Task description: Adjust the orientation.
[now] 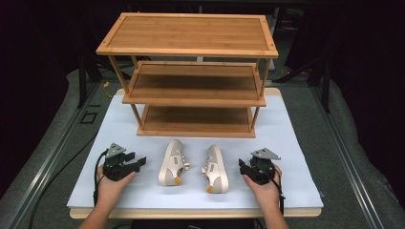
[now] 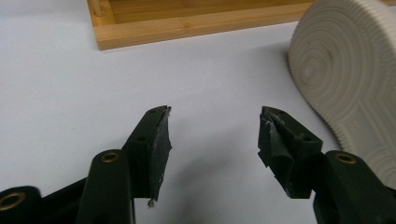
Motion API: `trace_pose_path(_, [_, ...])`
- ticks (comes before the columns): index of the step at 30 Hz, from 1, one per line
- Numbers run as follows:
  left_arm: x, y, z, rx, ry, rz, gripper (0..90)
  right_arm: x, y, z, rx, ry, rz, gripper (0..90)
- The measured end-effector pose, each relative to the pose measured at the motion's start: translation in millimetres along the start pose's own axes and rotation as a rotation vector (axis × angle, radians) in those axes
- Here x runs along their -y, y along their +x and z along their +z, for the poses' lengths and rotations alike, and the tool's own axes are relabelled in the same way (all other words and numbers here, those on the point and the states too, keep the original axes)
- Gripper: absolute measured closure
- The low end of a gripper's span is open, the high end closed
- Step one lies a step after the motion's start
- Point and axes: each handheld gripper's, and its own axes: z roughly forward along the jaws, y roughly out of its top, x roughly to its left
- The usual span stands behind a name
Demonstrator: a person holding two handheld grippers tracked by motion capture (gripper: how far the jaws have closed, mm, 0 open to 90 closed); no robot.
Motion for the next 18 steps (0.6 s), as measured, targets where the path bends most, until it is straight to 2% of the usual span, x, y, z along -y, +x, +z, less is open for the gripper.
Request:
trace_pose_path(3, [-2.0,-3.8,-1.8,0.031,-0.002,0.02,47.5,-0.5,4.1,-4.7,-0.022,-0.001,-0.023,41.3])
trace_pose_path(4, [-3.0,-5.6,-2.8,0.034,0.008,0.035,52.0,-0.8,6.5,-6.8,0.009,0.003,-0.034,41.9])
trace_pose_path(5, [-4.6,-9.6,-5.0,0.051,0.007,0.044,52.9,-0.7,7.7,-8.4,-0.005,0.003,-0.04,42.3])
trace_pose_path(6, [-4.6,-9.6,-5.0,0.051,0.007,0.044,53.7,-0.7,7.7,-8.4,-0.005,0.003,-0.04,42.3])
trace_pose_path(8, [-5.2,-14.1,-6.7,0.051,0.005,0.058,53.9,-0.5,11.5,-13.6,-0.036,-0.006,-0.041,44.4])
trace_pose_path(9, [-5.2,-16.5,-7.0,0.051,0.005,0.062,53.9,-0.5,11.5,-13.6,-0.036,-0.006,-0.041,44.4])
trace_pose_path(10, [-5.3,-18.5,-7.4,0.052,0.01,0.081,53.4,-1.5,14.9,-16.7,-0.052,-0.018,-0.046,45.7])
trace_pose_path(12, [-5.7,-20.9,-9.1,0.067,-0.008,0.092,51.8,-2.1,17.6,-18.1,-0.054,-0.028,-0.051,46.2])
trace_pose_path(14, [-5.7,-21.5,-10.1,0.08,-0.013,0.077,51.5,-2.1,18.7,-18.2,-0.056,-0.031,-0.056,46.2])
trace_pose_path(16, [-5.7,-22.5,-11.6,0.102,-0.024,0.045,49.9,-1.7,19.9,-18.5,-0.047,-0.02,-0.032,46.2])
trace_pose_path(18, [-5.3,-25.0,-13.0,0.108,-0.026,0.047,49.9,-2.1,19.3,-19.0,-0.05,-0.025,-0.027,47.0])
